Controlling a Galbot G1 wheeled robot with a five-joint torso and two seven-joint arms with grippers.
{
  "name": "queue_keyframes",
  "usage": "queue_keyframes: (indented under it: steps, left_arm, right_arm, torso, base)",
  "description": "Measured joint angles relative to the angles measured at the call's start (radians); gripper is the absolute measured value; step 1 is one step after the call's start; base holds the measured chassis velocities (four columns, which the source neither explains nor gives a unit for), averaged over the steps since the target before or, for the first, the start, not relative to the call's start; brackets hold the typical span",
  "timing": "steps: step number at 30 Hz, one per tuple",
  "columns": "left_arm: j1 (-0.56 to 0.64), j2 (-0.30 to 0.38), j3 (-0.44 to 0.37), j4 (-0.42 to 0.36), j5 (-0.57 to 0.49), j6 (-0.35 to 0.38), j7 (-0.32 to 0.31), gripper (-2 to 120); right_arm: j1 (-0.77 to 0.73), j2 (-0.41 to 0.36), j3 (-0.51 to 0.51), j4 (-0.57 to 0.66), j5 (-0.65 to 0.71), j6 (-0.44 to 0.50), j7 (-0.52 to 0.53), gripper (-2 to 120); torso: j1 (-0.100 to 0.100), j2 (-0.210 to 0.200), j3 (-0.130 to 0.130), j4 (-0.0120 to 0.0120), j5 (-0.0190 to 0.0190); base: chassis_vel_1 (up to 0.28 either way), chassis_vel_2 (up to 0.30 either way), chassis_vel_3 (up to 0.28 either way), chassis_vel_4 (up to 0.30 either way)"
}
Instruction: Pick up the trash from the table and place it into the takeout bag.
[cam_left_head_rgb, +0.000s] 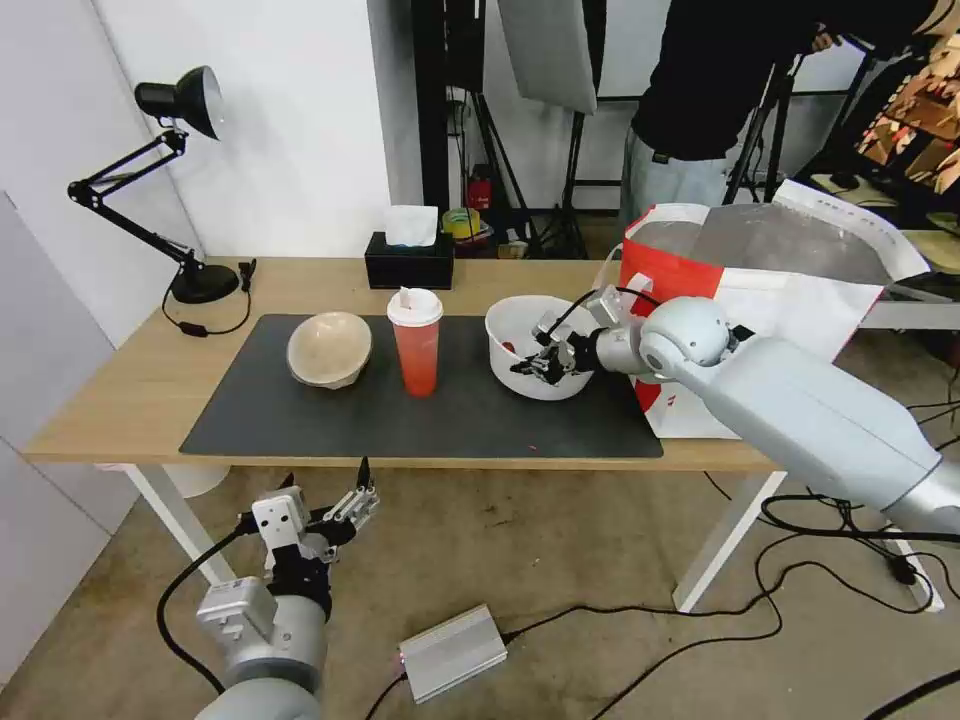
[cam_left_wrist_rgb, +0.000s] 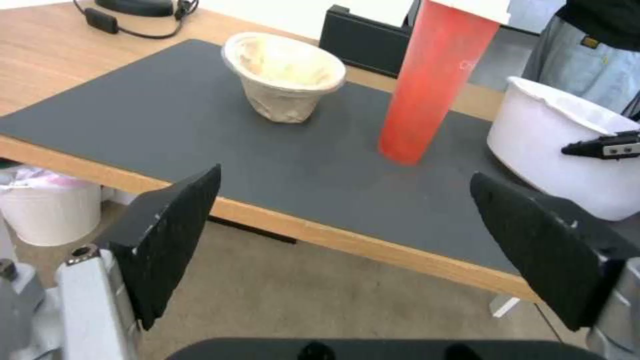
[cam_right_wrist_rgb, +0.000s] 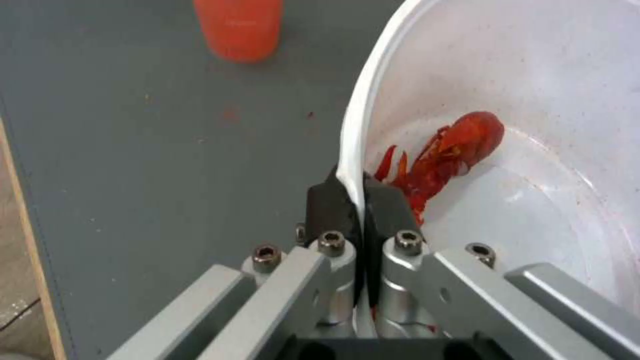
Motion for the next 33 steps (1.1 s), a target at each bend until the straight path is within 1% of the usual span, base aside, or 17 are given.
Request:
queue_keyframes:
  steps: [19, 22, 33]
  left_arm:
    - [-0.008, 0.006, -0.001, 0.002, -0.008, 0.000, -0.001, 100]
    - [-0.007, 0.006, -0.002, 0.000, -0.008, 0.000, -0.001, 100]
    - [0.005, 0.002, -0.006, -0.010, -0.006, -0.003, -0.001, 100]
  right_arm:
    - [0.053, -0.042, 0.002, 0.070, 0.109, -0.001, 0.001, 0]
    - [0.063, -0.055, 0.007, 0.106, 0.141, -0.004, 0.007, 0]
    - [0.056, -0.093, 0.009, 0.168, 0.179, -0.011, 0.024, 0]
  torso:
    - [0.000, 0.000, 0.000, 0.0000, 0.0000]
    - [0.000, 0.000, 0.000, 0.0000, 0.0000]
    - [0.000, 0.000, 0.000, 0.0000, 0.0000]
  base:
    - [0.000, 0.000, 0.000, 0.000]
    - [0.000, 0.000, 0.000, 0.000]
    - [0.000, 0.000, 0.000, 0.000]
